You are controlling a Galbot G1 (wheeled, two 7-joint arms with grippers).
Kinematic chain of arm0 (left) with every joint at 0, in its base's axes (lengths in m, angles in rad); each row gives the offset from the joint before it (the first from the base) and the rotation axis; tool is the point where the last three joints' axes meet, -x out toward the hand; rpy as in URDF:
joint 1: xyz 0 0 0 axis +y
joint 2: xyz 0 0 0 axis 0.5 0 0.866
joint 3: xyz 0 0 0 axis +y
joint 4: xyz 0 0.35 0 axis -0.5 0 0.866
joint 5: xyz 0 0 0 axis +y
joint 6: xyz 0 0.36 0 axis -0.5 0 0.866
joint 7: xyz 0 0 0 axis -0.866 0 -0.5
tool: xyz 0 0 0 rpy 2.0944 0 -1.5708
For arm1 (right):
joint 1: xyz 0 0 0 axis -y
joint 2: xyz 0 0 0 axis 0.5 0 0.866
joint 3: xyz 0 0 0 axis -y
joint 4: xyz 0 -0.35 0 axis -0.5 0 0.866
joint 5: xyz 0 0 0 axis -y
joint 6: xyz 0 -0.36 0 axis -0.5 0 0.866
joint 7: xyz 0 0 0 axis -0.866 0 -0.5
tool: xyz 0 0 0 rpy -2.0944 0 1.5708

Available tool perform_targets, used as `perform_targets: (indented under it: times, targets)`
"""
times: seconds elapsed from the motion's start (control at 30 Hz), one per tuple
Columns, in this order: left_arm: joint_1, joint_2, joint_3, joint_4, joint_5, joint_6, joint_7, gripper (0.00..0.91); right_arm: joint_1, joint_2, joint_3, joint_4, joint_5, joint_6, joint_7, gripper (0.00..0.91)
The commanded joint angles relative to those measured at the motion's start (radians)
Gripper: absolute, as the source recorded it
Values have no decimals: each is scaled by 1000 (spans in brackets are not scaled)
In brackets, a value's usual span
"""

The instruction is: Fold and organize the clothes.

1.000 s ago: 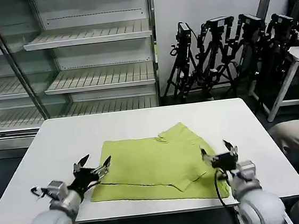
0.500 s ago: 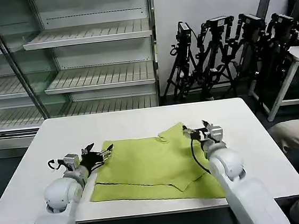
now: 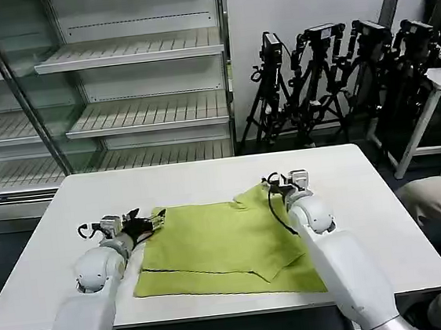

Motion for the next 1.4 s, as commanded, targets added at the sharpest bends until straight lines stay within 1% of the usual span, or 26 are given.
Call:
perform_targets:
  times: [0.03,0.07,0.1,0.13,0.17,0.2,0.23,0.47,0.8,1.17,1.23,1.4]
  targets:
    - [-27,0,10,44,-1,2,1,907,43,16,-18,-92,12,-1,-6,907]
    - [-26,-1,11,43,-1,2,1,907,41,16,-19,-92,12,-1,-9,907]
    - [-26,-2,12,44,-1,2,1,907,39,18,-20,-92,11,-1,-9,816]
    - [-28,-3,12,47,0,2,0,907,38,19,-20,-92,12,-1,-9,433]
    - [-29,-4,13,48,0,2,-1,705,37,19,-21,-91,13,-1,-10,40]
    - [-30,-5,14,51,1,2,-1,453,37,18,-23,-89,15,-1,-10,0]
    - [-32,-7,15,54,0,2,1,20,36,17,-24,-87,16,-1,-11,0]
    - [-39,-14,17,62,-5,1,9,20,26,14,-24,-77,48,-2,-18,0]
    - [-34,-19,22,56,-8,1,21,20,18,15,-25,-76,66,-3,-35,0]
    - [-24,-26,15,46,-9,1,29,20,15,12,-24,-58,63,-1,-48,0]
    - [-23,-26,14,44,-9,1,29,20,10,8,-22,-35,61,-1,-47,0]
    - [-13,-20,7,5,-24,1,22,20,-31,-24,-15,86,62,-1,-41,0]
